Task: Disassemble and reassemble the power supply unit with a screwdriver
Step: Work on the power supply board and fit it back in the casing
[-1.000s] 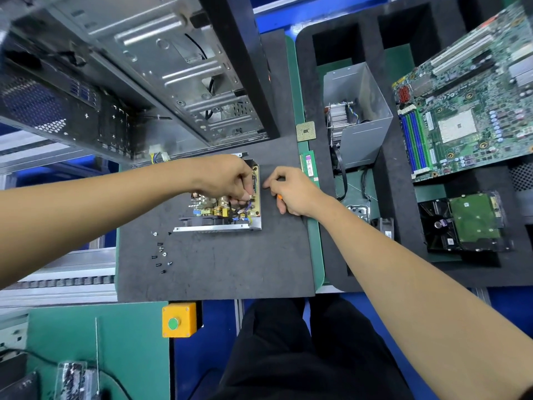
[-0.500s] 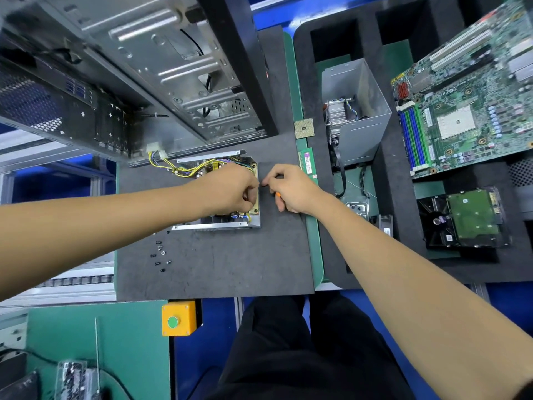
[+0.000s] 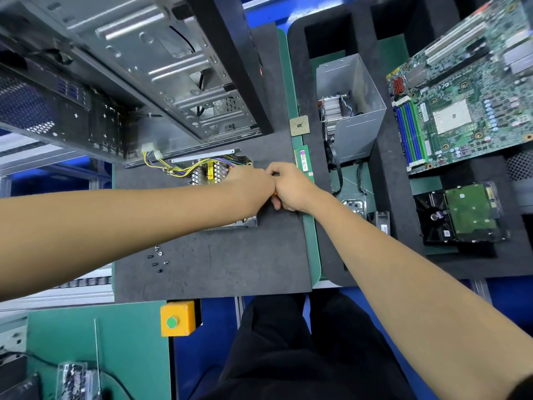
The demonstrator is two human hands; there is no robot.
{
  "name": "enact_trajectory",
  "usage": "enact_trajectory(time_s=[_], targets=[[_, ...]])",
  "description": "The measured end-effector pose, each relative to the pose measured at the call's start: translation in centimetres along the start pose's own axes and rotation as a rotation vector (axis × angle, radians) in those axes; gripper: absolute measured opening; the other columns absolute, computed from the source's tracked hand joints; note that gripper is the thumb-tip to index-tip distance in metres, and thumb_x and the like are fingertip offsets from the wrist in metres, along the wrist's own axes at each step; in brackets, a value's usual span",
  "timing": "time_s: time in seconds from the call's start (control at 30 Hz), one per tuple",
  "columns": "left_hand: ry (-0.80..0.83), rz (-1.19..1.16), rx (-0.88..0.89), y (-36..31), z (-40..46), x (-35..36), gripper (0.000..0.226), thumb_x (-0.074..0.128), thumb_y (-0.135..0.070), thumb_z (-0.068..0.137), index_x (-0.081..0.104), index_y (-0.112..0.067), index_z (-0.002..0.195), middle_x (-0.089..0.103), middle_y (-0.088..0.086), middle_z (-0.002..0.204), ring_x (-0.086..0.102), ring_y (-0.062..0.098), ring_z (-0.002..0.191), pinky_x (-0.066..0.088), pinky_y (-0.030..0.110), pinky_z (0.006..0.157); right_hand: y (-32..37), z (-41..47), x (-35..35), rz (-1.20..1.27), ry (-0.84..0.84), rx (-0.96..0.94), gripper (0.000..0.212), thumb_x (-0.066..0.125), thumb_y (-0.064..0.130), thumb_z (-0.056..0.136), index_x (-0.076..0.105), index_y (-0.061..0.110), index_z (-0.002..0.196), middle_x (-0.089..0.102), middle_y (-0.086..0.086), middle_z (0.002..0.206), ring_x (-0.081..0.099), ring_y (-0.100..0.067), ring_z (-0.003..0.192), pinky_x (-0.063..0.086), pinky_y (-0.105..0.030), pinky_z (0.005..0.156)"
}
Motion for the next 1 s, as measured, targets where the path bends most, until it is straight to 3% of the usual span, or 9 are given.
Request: enact_trajectory(time_s=[0.07,0.13,0.2,0.27,0.43,0.57,0.73,0.9,1.0], targets=[[-0.011,0.08,0.037,-0.1,0.2,0.0,0.004,0.061,-0.01,0.093,0.063,-0.014,0.093,0.068,0.004,0.114,0.066,0.024,0.1,0.04,0.035,0.083,0.1,-0.1,0.0,0.005,0.005,-0.001,0.018,0.044,0.03,0.084,0.057,0.02,0.078,0.056,-0.014,0.045,0.031,-0.018,0.026,0.023,-0.016,0.035],[-0.032,0.154,0.071,-0.3,0.3,0.1,0.025,0.061,-0.015,0.093,0.047,-0.02,0.073,0.066,-0.003,0.101,0.054,0.015,0.077,0.031,0.037,0.095,0.2,-0.2,-0.2,-0.006,0.004,-0.011,0.022,0.037,0.031,0.086,0.053,0.02,0.075,0.057,-0.014,0.046,0.032,-0.019,0.026,0.023,-0.016,0.034],[-0.046,0.18,0.108,-0.5,0.2,0.5,0.03,0.06,-0.016,0.093,0.042,-0.023,0.07,0.055,-0.007,0.084,0.035,0.012,0.062,0.026,0.039,0.098,0.4,-0.3,-0.4,-0.026,0.007,-0.02,0.029,0.032,0.032,0.088,0.055,0.018,0.079,0.058,-0.014,0.047,0.034,-0.02,0.027,0.023,-0.016,0.033],[-0.051,0.205,0.106,-0.7,0.1,0.9,0.026,0.06,-0.015,0.093,0.046,-0.023,0.073,0.049,-0.008,0.077,0.034,0.013,0.06,0.026,0.04,0.1,0.6,-0.5,-0.4,-0.033,0.008,-0.024,0.034,0.031,0.034,0.09,0.061,0.018,0.086,0.059,-0.014,0.048,0.036,-0.019,0.027,0.024,-0.015,0.032],[-0.078,0.228,0.104,-1.5,-0.3,1.4,0.01,0.06,-0.011,0.094,0.059,-0.02,0.095,0.059,-0.002,0.087,0.052,0.019,0.076,0.033,0.04,0.095,1.0,-0.9,-0.5,-0.013,0.008,-0.006,0.034,0.036,0.037,0.088,0.064,0.019,0.089,0.06,-0.008,0.048,0.036,-0.02,0.03,0.025,-0.016,0.033],[-0.014,0.091,0.1,-2.2,0.2,2.1,0.034,0.049,-0.005,0.102,0.056,-0.012,0.134,0.056,0.013,0.135,0.054,0.034,0.128,0.051,0.042,0.091,1.2,-1.1,-1.0,-0.007,-0.024,-0.015,0.029,0.039,0.027,0.098,0.064,0.017,0.088,0.049,0.014,0.037,0.039,-0.005,0.025,0.025,-0.015,0.028],[0.03,0.092,0.118,-2.6,0.7,1.8,0.04,0.041,-0.006,0.105,0.051,-0.011,0.143,0.051,0.018,0.142,0.049,0.04,0.133,0.051,0.048,0.096,1.5,-1.2,-1.1,-0.036,-0.046,-0.023,0.029,0.042,0.027,0.1,0.064,0.023,0.083,0.049,0.024,0.039,0.046,0.006,0.032,0.027,-0.008,0.03],[-0.033,0.326,0.302,-2.2,0.5,2.5,0.039,0.041,-0.004,0.104,0.051,-0.002,0.141,0.045,0.027,0.145,0.039,0.047,0.138,0.052,0.053,0.099,1.2,-1.1,-0.7,-0.022,-0.002,-0.014,0.031,0.039,0.035,0.094,0.066,0.021,0.086,0.059,-0.007,0.048,0.037,-0.016,0.03,0.024,-0.017,0.03],[-0.091,0.448,0.417,-1.3,0.3,2.7,0.038,0.041,0.0,0.1,0.055,-0.002,0.135,0.053,0.024,0.136,0.044,0.045,0.134,0.058,0.051,0.086,1.0,-0.9,-0.5,-0.006,0.004,-0.015,0.032,0.038,0.036,0.092,0.065,0.021,0.087,0.056,-0.011,0.047,0.036,-0.019,0.029,0.024,-0.017,0.032]])
Point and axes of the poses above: each hand's wrist, its own z-axis towards the middle knuckle, its own x-axis out of the palm, y = z × x, the point moved 5 cm from there along z, towards the middle knuckle
